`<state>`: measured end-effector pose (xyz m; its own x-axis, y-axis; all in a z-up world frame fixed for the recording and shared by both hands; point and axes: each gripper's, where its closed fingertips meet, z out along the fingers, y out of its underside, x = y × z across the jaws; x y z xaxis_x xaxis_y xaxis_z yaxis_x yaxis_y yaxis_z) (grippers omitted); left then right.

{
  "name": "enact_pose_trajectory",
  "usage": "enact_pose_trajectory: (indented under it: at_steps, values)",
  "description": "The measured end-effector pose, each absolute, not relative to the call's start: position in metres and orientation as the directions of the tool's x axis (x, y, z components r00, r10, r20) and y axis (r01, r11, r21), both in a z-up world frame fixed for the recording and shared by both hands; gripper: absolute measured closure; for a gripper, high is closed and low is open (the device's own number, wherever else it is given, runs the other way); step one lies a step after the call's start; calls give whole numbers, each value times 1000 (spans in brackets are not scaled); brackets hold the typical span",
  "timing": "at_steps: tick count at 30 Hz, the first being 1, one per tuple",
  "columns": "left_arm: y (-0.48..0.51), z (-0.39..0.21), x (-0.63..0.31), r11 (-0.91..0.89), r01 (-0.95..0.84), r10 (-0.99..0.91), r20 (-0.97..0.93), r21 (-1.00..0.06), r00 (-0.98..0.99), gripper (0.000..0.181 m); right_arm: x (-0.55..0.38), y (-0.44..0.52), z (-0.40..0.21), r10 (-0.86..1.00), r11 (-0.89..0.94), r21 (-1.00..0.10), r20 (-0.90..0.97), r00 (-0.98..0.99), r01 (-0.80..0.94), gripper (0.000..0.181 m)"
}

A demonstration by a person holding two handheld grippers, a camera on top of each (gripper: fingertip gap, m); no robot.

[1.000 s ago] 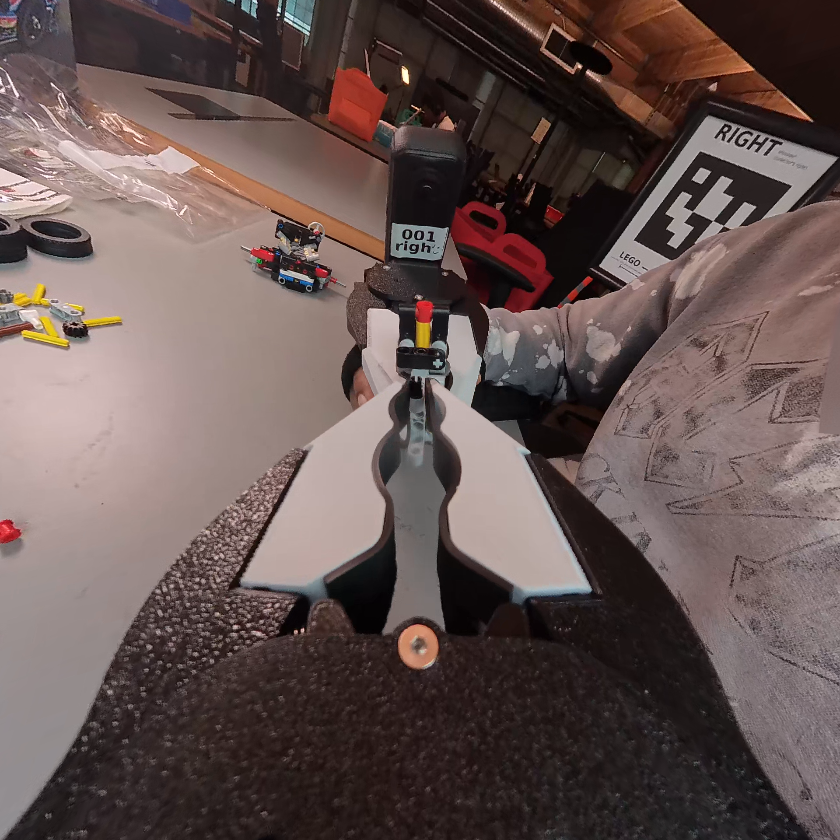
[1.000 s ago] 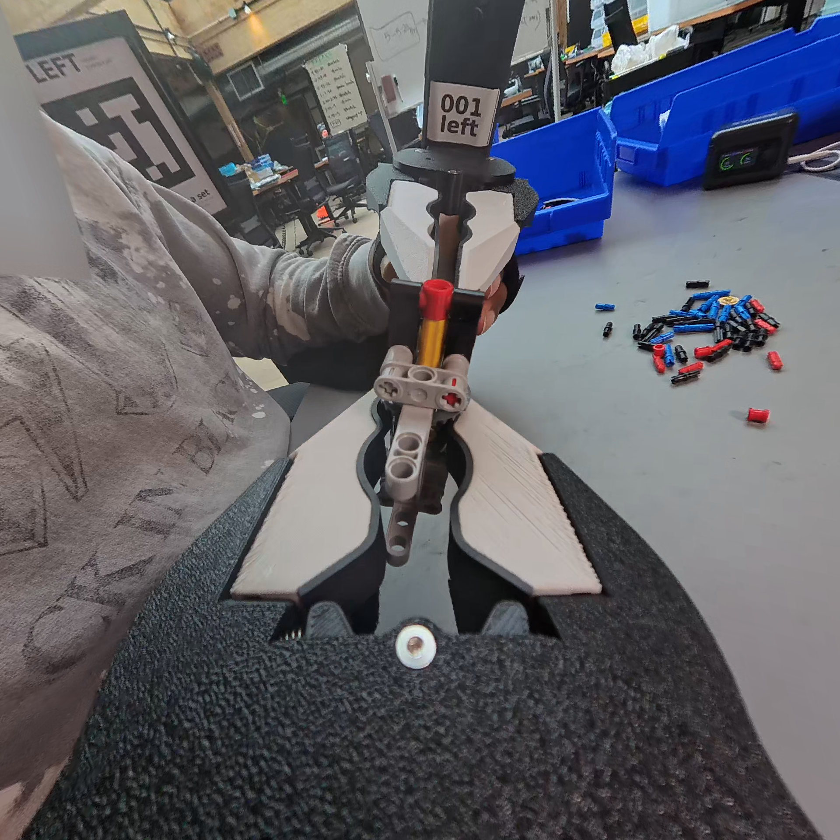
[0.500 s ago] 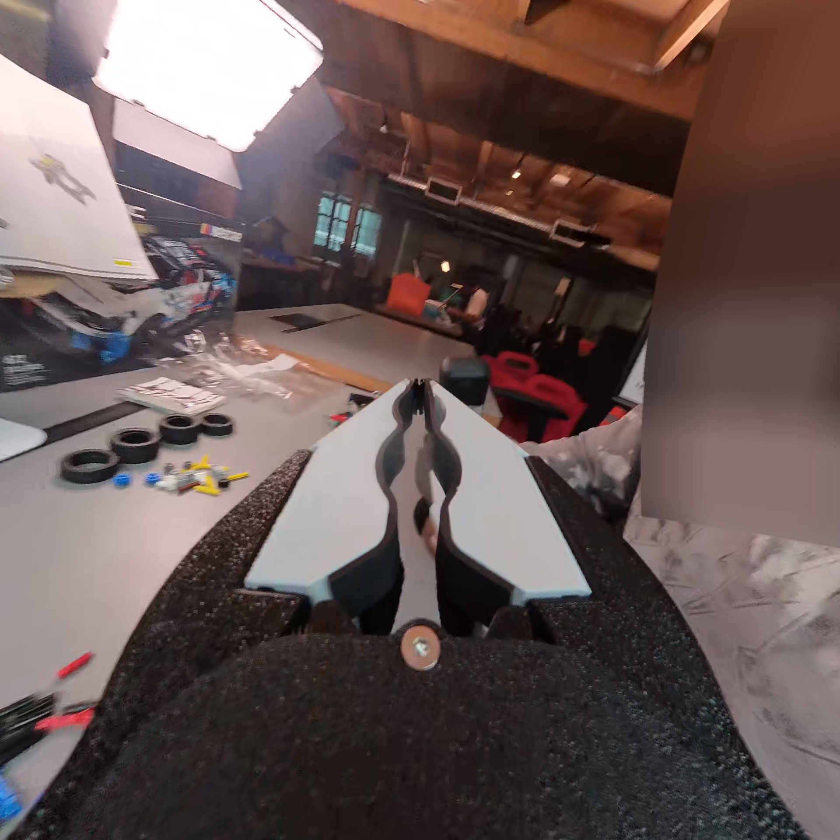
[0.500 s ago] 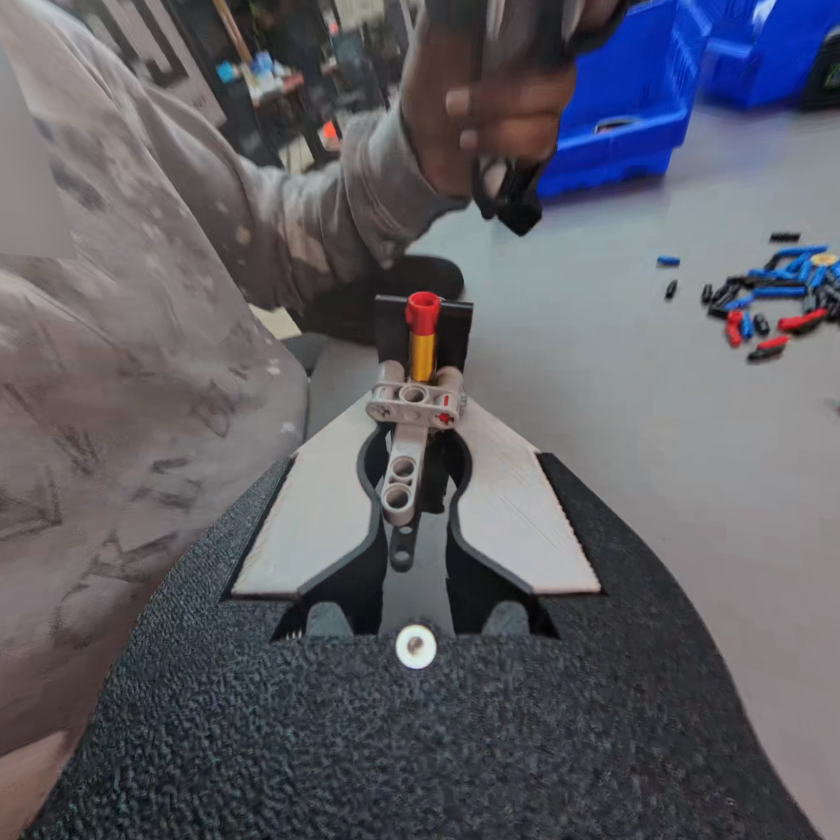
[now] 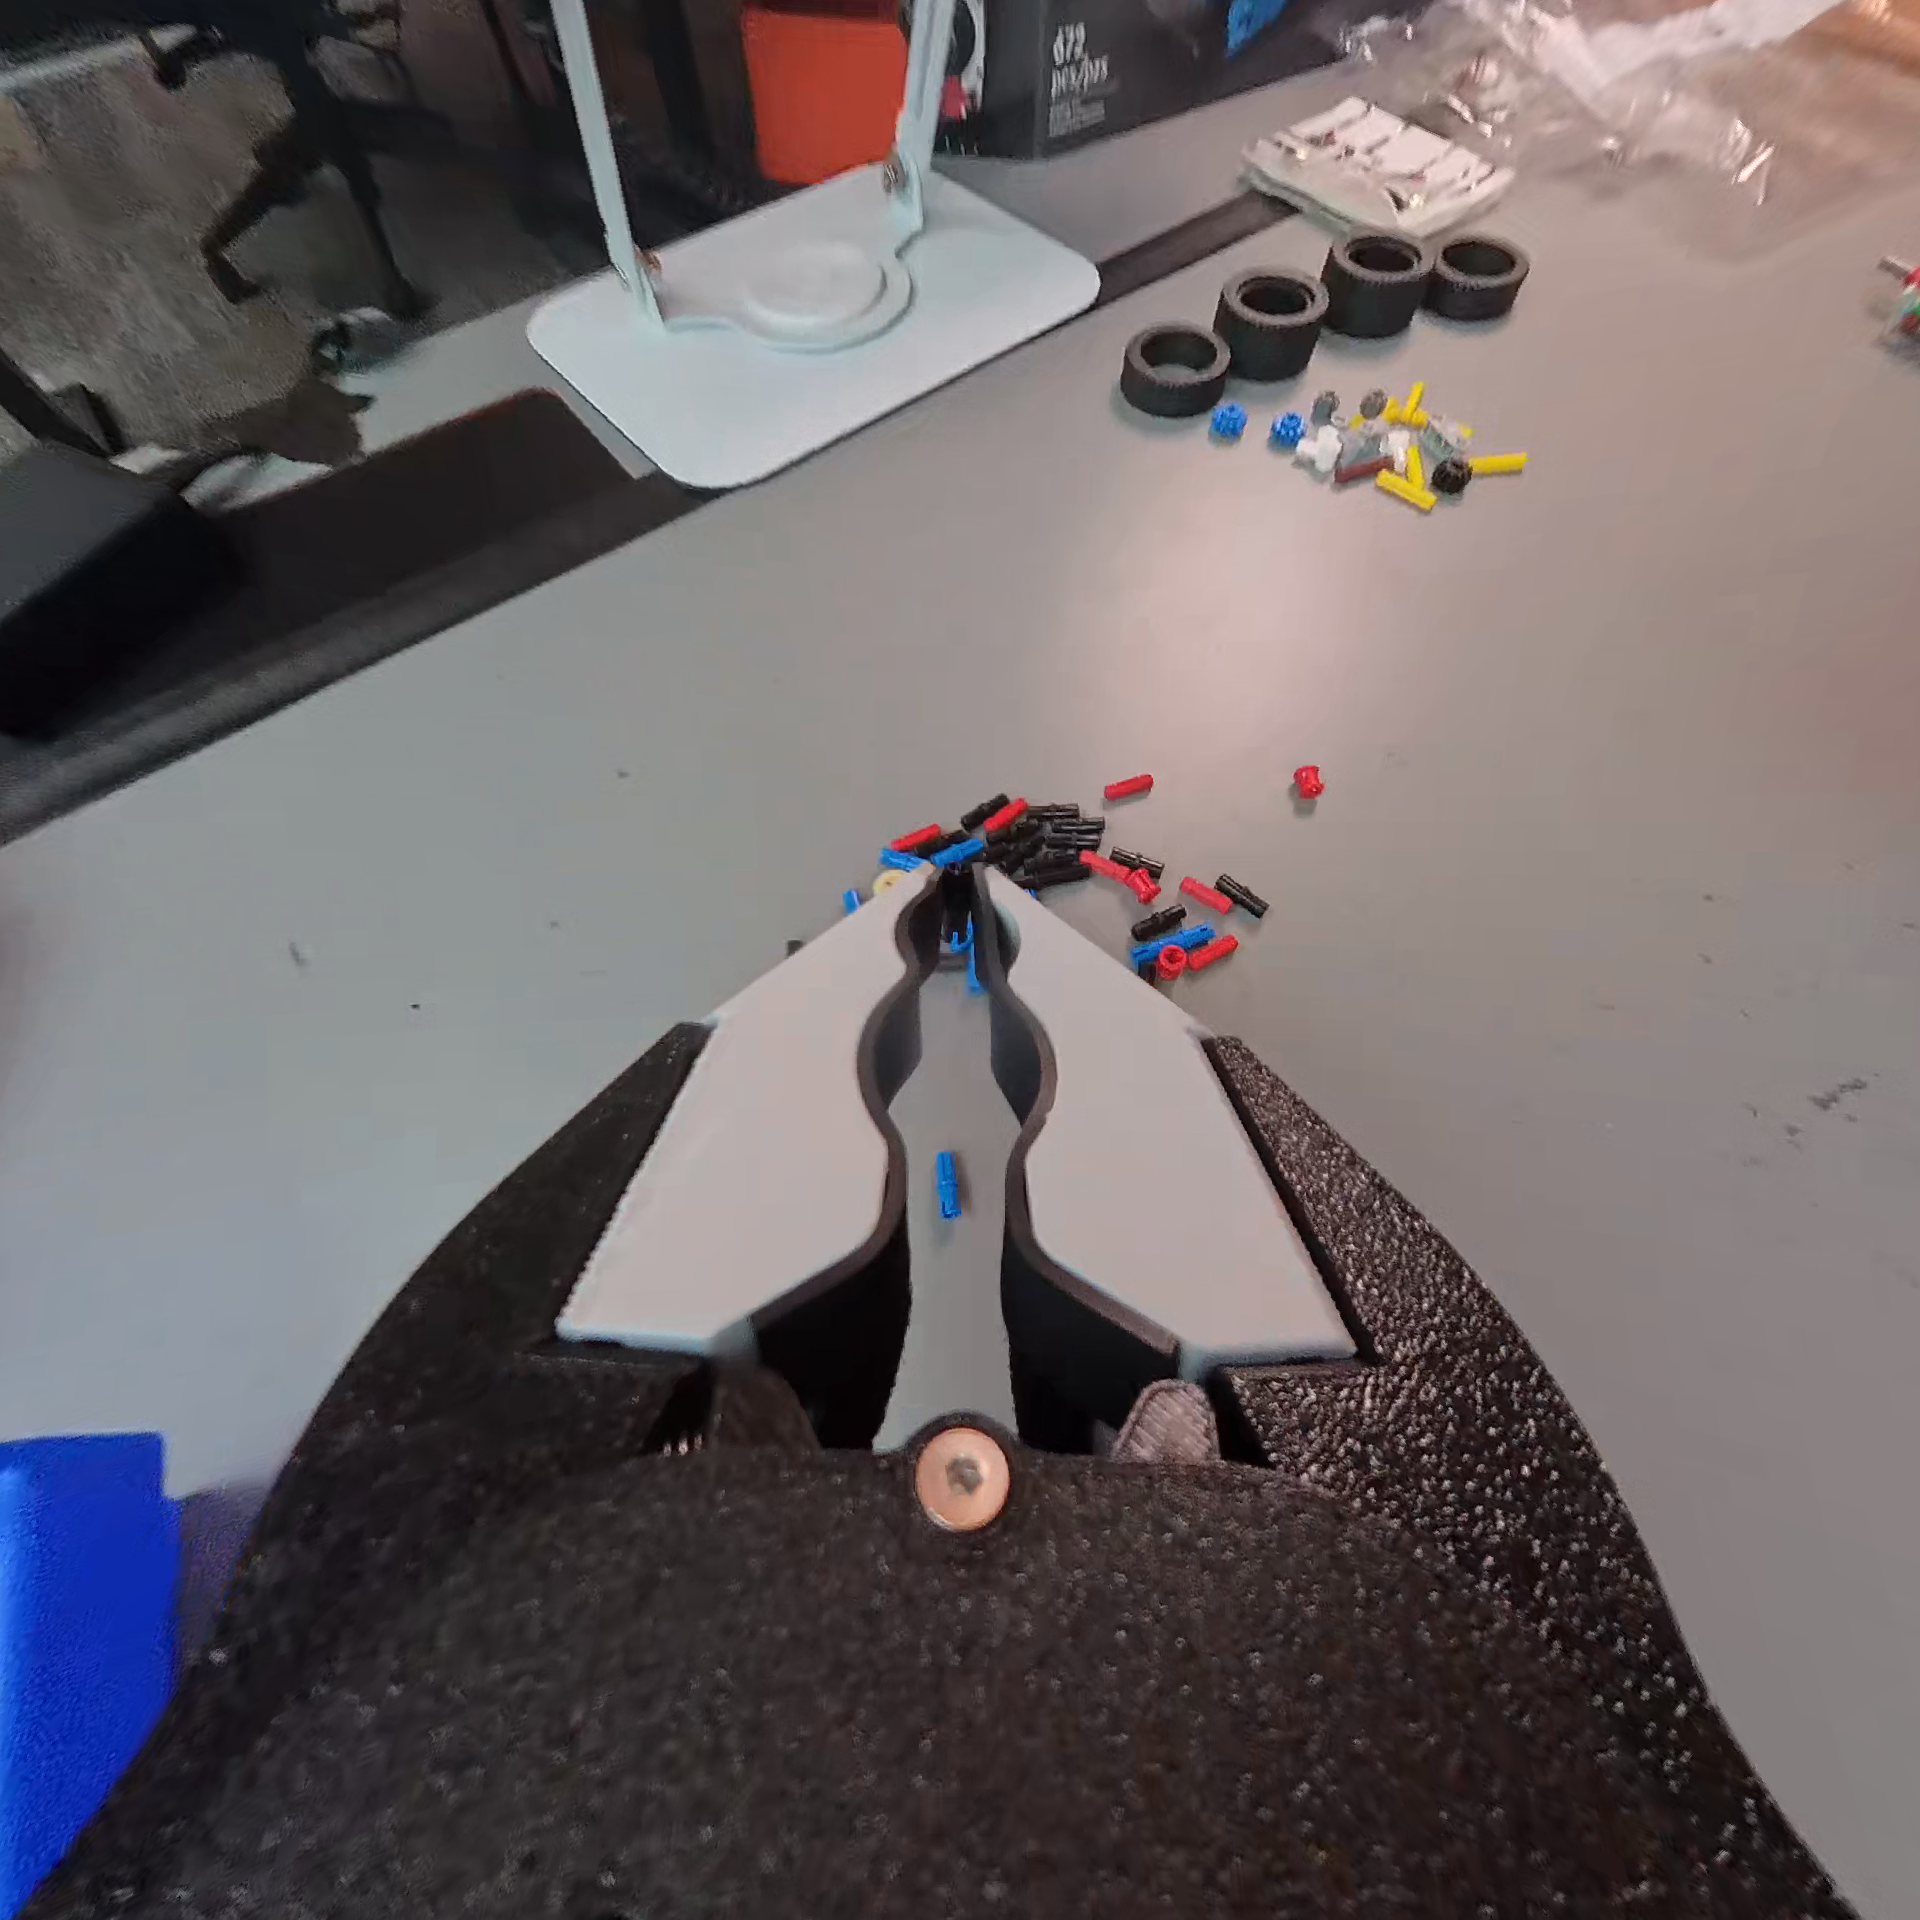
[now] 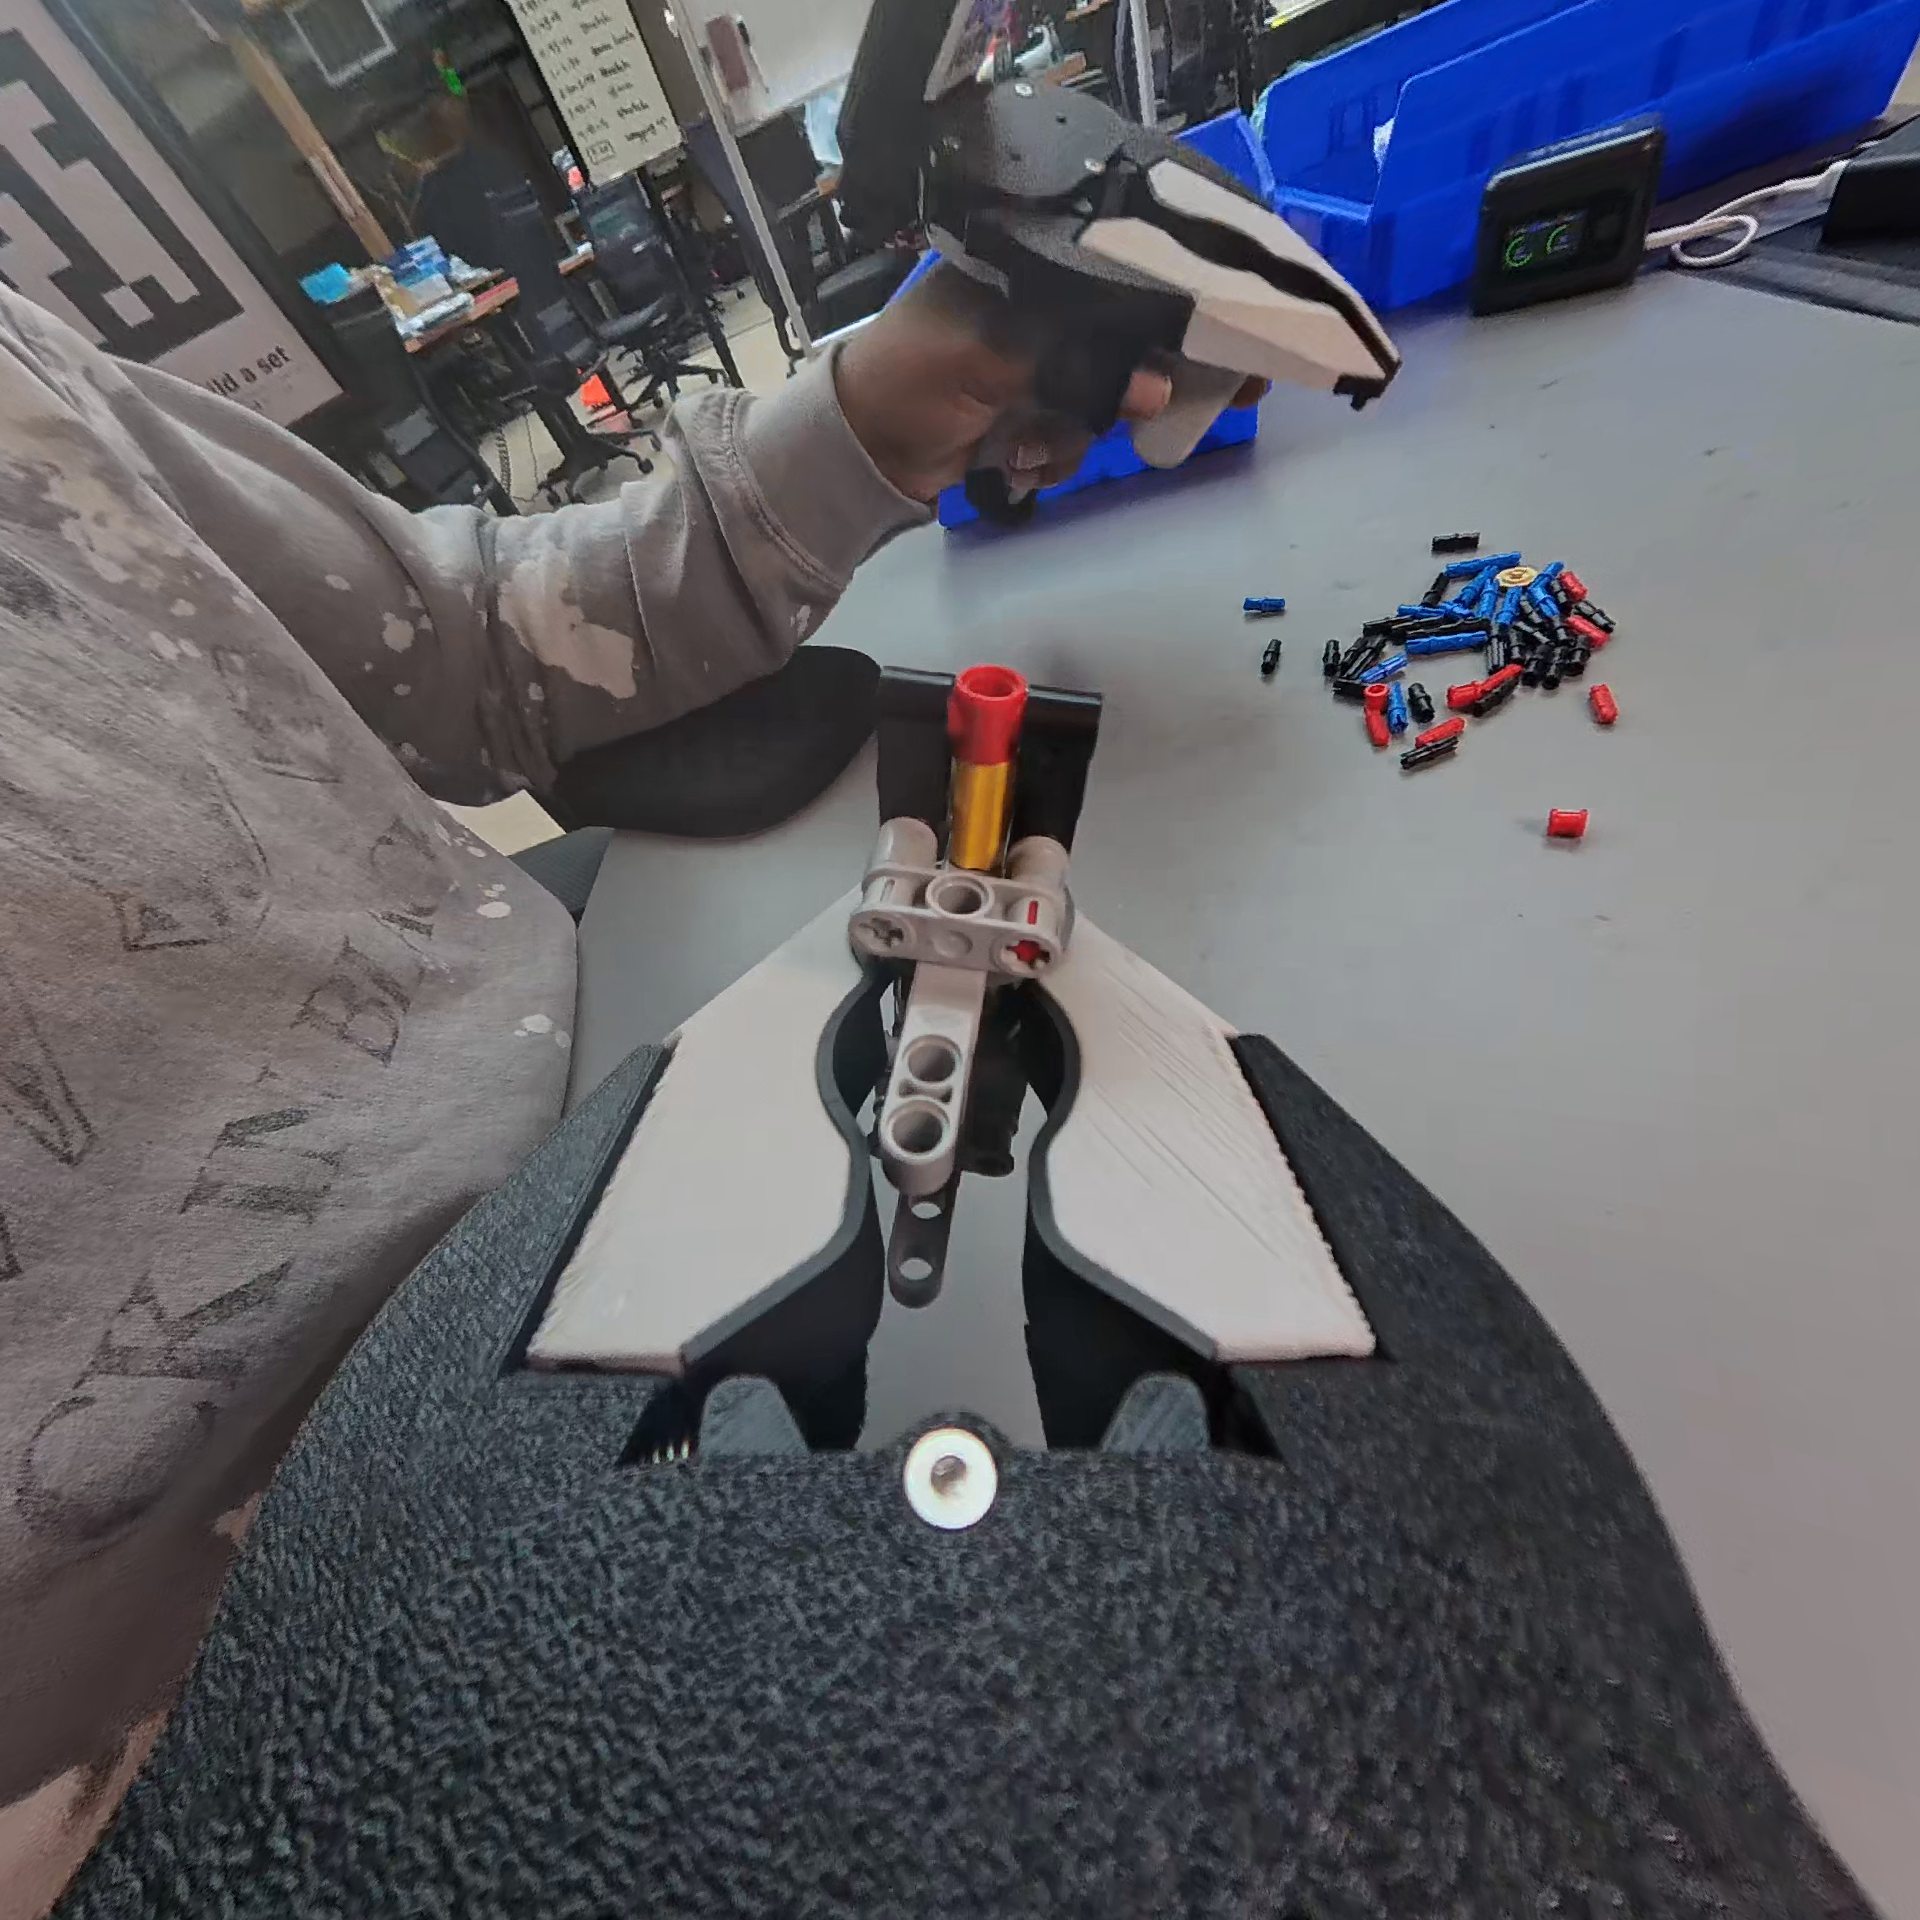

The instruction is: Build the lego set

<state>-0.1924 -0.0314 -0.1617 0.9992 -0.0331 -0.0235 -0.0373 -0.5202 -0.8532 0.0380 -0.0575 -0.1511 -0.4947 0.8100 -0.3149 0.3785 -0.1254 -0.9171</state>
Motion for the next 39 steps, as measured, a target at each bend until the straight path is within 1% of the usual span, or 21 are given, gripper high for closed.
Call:
enact_pose_trajectory:
  at_steps: [4,5,7,9,10,12,14,16,18,20,22,23,24,27,29,31,33,35,37,39]
  values:
    - [-17,-200,-186,-622,-43,-49,-15,-781,999,176,39,-57,-146,765,-237,-895,-411,-495,378,163]
    - [-14,-207,-185,-639,-41,-50,-11,-768,999,173,39,-58,-144,747,-269,-886,-440,-498,378,163]
    - [-11,-211,-180,-642,-19,-49,17,-767,999,154,40,-58,-139,713,-324,-870,-483,-509,373,163]
    - [-8,-202,-174,-601,1,-55,43,-799,998,140,41,-58,-134,685,-359,-857,-511,-519,369,163]
    - [-7,-193,-166,-566,10,-77,65,-825,995,137,41,-58,-132,676,-372,-854,-518,-523,365,163]
    - [-6,-172,-140,-493,44,-165,143,-869,976,136,40,-57,-129,660,-398,-843,-537,-526,361,163]
    - [-11,-151,-96,-440,104,-334,270,-892,903,139,39,-57,-126,635,-432,-826,-563,-529,360,163]
    - [-22,-134,-48,-429,167,-508,390,-888,768,139,39,-58,-123,601,-468,-804,-594,-536,366,163]
    - [-35,-119,-7,-436,213,-634,467,-874,617,140,38,-61,-122,557,-499,-776,-628,-543,386,163]
    - [-43,-110,20,-461,236,-692,514,-855,508,141,39,-67,-123,490,-527,-728,-682,-542,440,162]
    - [-45,-115,38,-517,234,-692,563,-823,452,147,38,-73,-128,429,-547,-669,-741,-517,504,162]
    - [-45,-120,44,-549,233,-680,592,-802,433,152,39,-76,-130,404,-548,-651,-756,-515,525,162]
    - [-46,-123,47,-575,238,-672,618,-783,409,162,39,-78,-133,396,-543,-640,-766,-507,543,162]
    - [-45,-129,47,-638,299,-617,703,-710,352,166,36,-73,-140,426,-550,-634,-773,-470,544,164]
    - [-41,-129,38,-645,358,-584,737,-675,339,166,32,-61,-138,451,-585,-635,-772,-448,504,154]
    - [-33,-131,22,-629,414,-543,753,-658,372,167,28,-41,-137,553,-582,-688,-725,-411,432,147]
    - [-26,-133,6,-597,460,-503,753,-657,423,167,25,-18,-140,715,-514,-787,-613,-336,341,139]
    - [-20,-136,-9,-563,504,-458,755,-655,470,167,25,-2,-140,831,-421,-860,-493,-257,288,138]
    - [-16,-138,-19,-530,528,-421,746,-664,516,167,24,5,-144,903,-333,-900,-390,-181,281,140]
    - [-11,-140,-26,-494,548,-385,735,-675,558,167,21,1,-153,941,-253,-915,-308,-138,314,146]
